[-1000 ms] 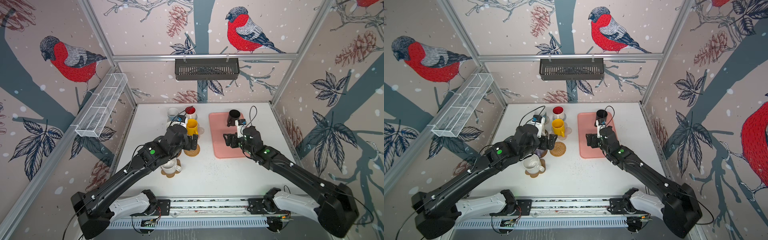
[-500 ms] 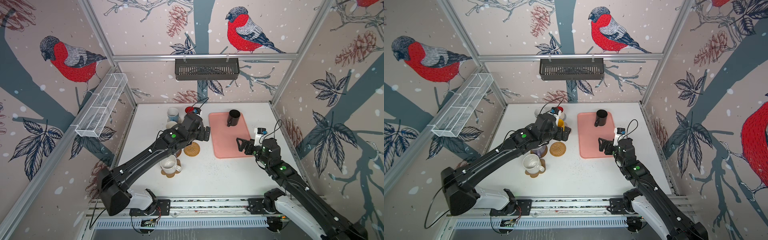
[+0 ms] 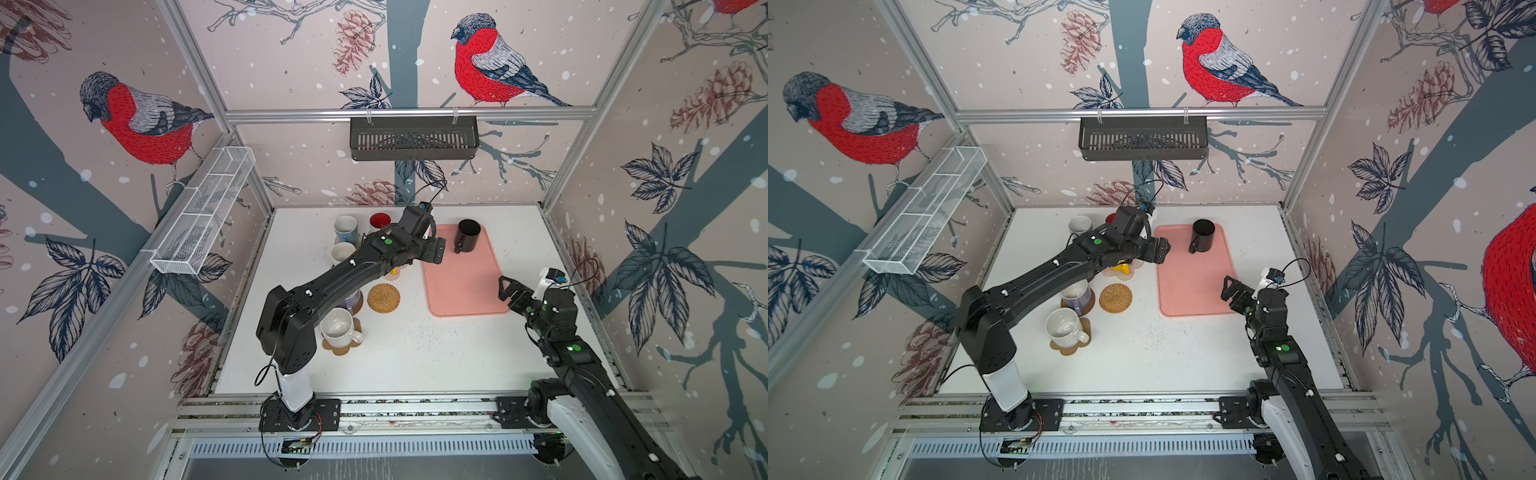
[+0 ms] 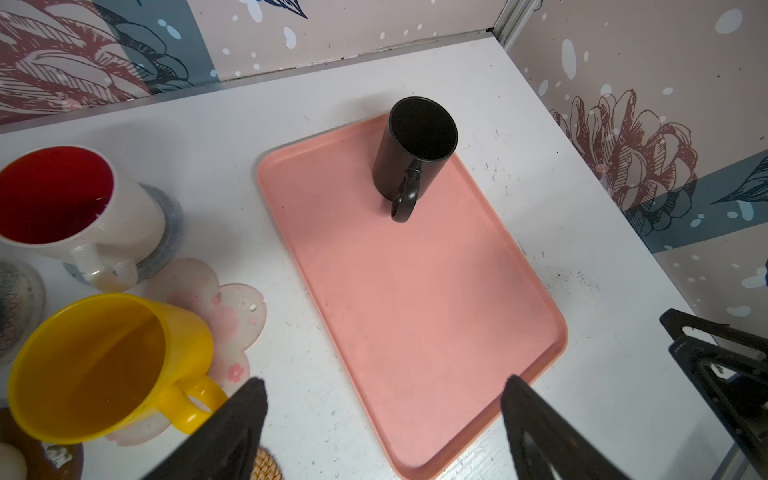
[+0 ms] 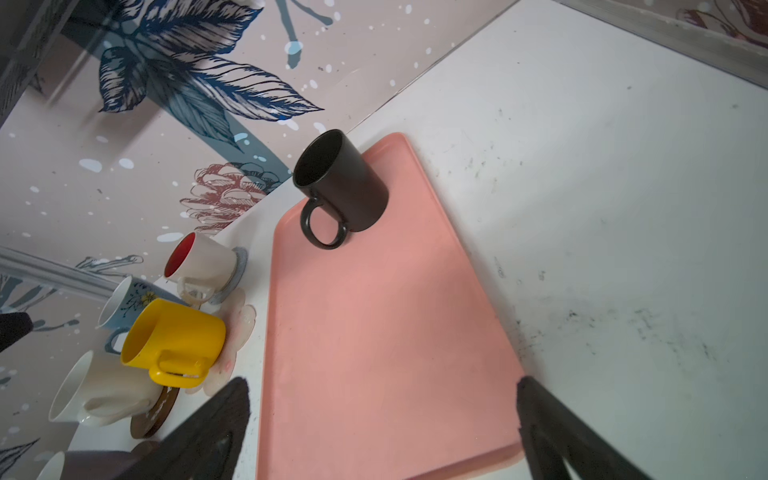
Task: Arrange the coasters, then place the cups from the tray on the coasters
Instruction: 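Lower the left gripper over the black mug's rim on the tray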
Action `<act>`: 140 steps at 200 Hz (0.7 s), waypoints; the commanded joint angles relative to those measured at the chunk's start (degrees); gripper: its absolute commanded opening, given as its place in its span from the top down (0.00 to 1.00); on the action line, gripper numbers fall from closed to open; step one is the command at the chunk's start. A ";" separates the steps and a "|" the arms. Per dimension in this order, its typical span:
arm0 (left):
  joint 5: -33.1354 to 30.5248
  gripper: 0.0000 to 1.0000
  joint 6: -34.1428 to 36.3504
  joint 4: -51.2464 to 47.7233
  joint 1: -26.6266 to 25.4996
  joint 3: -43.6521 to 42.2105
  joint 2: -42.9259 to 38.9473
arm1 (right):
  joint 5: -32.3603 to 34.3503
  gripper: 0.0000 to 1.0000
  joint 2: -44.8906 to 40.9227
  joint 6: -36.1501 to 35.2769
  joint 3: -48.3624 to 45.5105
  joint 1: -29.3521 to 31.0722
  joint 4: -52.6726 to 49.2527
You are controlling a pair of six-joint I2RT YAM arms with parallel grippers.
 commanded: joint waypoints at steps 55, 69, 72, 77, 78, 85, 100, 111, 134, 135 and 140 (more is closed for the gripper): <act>0.26 0.13 2.25 -1.23 -0.44 16.60 17.56 | 5.42 0.00 1.31 6.67 -0.07 0.60 -0.17; -0.88 0.13 2.28 -1.42 -0.83 19.71 20.50 | 8.24 0.00 1.57 7.95 0.14 1.02 -0.90; -1.04 0.13 2.22 -1.42 -0.92 20.42 21.13 | 8.88 0.00 1.64 8.39 0.15 1.09 -1.05; -1.36 0.13 2.24 -1.65 -1.11 21.72 22.26 | 9.85 0.01 1.85 9.14 0.09 1.19 -1.30; -1.47 0.14 2.24 -1.72 -1.13 21.85 22.50 | 10.03 0.00 1.90 9.30 0.12 1.21 -1.34; -2.06 0.14 2.39 -2.02 -1.46 23.96 23.87 | 11.01 0.00 2.04 10.01 0.14 1.21 -1.58; -3.36 0.14 2.75 -3.44 -2.15 28.50 27.54 | 12.29 0.00 2.28 10.86 0.16 1.31 -2.07; -3.77 0.14 2.72 -4.27 -2.43 31.42 29.93 | 12.66 0.01 2.27 11.01 0.16 1.40 -2.29; -4.43 0.19 2.11 -4.11 -2.54 34.54 33.43 | 12.87 0.01 2.27 11.05 0.07 1.67 -2.34; -4.50 0.19 2.13 -4.04 -2.50 34.63 33.49 | 12.86 0.01 2.24 11.05 0.07 1.67 -2.34; -4.71 0.20 2.06 -3.57 -2.55 34.71 33.97 | 12.86 0.01 2.27 11.03 0.07 1.80 -2.35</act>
